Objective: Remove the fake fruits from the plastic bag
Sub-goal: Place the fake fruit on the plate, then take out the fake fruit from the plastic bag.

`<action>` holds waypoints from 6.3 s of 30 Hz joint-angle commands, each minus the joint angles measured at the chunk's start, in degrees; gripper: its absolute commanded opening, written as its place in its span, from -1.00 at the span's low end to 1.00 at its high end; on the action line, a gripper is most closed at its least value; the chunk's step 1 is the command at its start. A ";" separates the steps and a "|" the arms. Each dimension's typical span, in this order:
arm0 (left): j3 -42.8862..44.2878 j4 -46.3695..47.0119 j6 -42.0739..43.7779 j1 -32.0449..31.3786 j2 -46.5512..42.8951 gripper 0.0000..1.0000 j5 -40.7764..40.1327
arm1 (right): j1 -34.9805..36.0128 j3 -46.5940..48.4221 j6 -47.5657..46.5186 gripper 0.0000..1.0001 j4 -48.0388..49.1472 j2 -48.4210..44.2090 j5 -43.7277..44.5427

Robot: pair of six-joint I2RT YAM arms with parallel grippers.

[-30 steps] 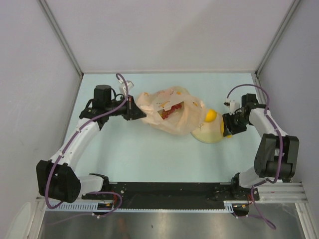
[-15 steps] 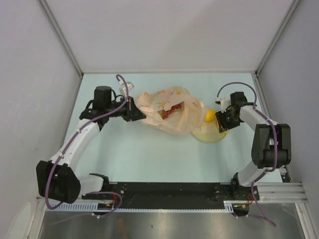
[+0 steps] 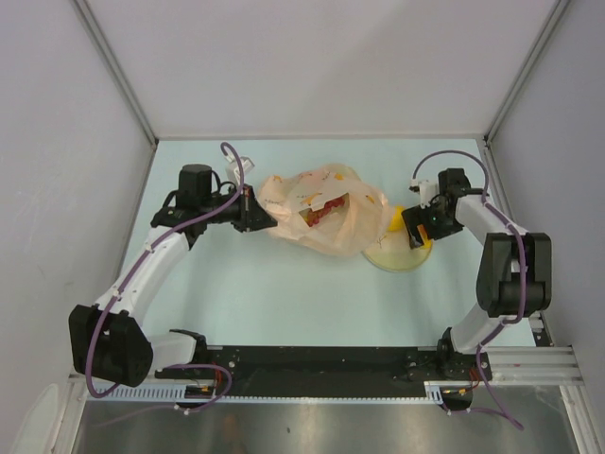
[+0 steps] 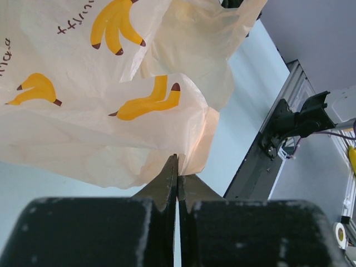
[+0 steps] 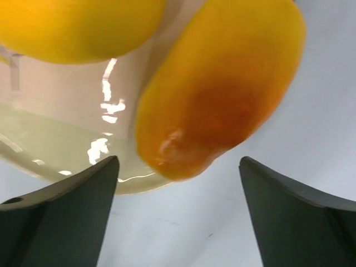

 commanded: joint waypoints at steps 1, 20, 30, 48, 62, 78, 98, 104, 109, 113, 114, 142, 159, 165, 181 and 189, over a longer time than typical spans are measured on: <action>-0.38 -2.30 1.93 0.25 -2.14 -0.99 1.12 | 1.71 7.18 2.75 0.99 -7.76 -9.37 -8.88; 6.20 -19.26 7.21 5.00 -4.60 -1.00 7.88 | 34.24 13.00 13.39 -0.50 18.14 -5.45 -16.10; 0.33 -17.85 0.09 5.00 -15.58 -1.00 13.42 | 46.78 12.29 12.61 -0.26 30.81 7.65 -3.61; -3.29 -26.55 8.87 18.26 -18.40 -0.99 8.77 | 44.26 8.24 17.17 0.00 41.00 7.65 -3.17; 11.29 -39.83 18.37 22.31 -16.91 -0.99 12.02 | 49.36 21.41 18.32 -0.03 44.95 21.36 3.41; -3.81 -26.83 7.13 22.22 -21.30 -0.99 13.16 | 51.20 26.71 12.61 0.70 39.24 30.68 0.34; -5.40 -25.24 6.33 22.31 -21.12 -1.00 11.76 | 51.64 25.48 11.81 0.41 27.99 30.51 -10.21; -6.18 -25.51 6.77 22.22 -21.74 -0.99 11.05 | 50.86 26.52 11.37 -0.10 29.14 29.72 -8.10; -6.45 -25.42 7.65 22.22 -22.00 -0.99 10.35 | 46.48 29.08 14.09 -0.51 26.67 23.58 -10.47; -6.80 -24.02 7.47 22.22 -21.92 -0.99 10.26 | 42.95 29.96 16.47 -0.51 24.30 17.25 -15.46; -6.71 -23.75 7.47 22.22 -21.91 -0.99 10.43 | 42.42 29.78 16.91 -0.51 22.99 15.15 -16.00; -6.89 -26.65 13.89 22.31 -25.34 -0.99 7.10 | 44.79 18.45 18.06 0.42 27.29 18.03 -4.23; -6.01 -24.46 12.49 22.22 -22.62 -0.99 8.15 | 41.73 15.81 11.37 -0.50 28.52 8.64 -10.86; -1.11 -17.78 7.92 22.22 -15.61 -0.99 11.66 | 39.78 15.81 11.02 -0.53 27.64 -1.21 -30.05; 12.80 -2.66 -2.55 21.43 1.64 -0.99 12.82 | 31.45 26.96 18.82 -0.47 19.47 -13.59 -33.60; 13.94 -1.78 -3.17 21.52 3.31 -1.00 11.49 | 10.36 18.72 30.69 -0.56 9.56 -17.66 -23.48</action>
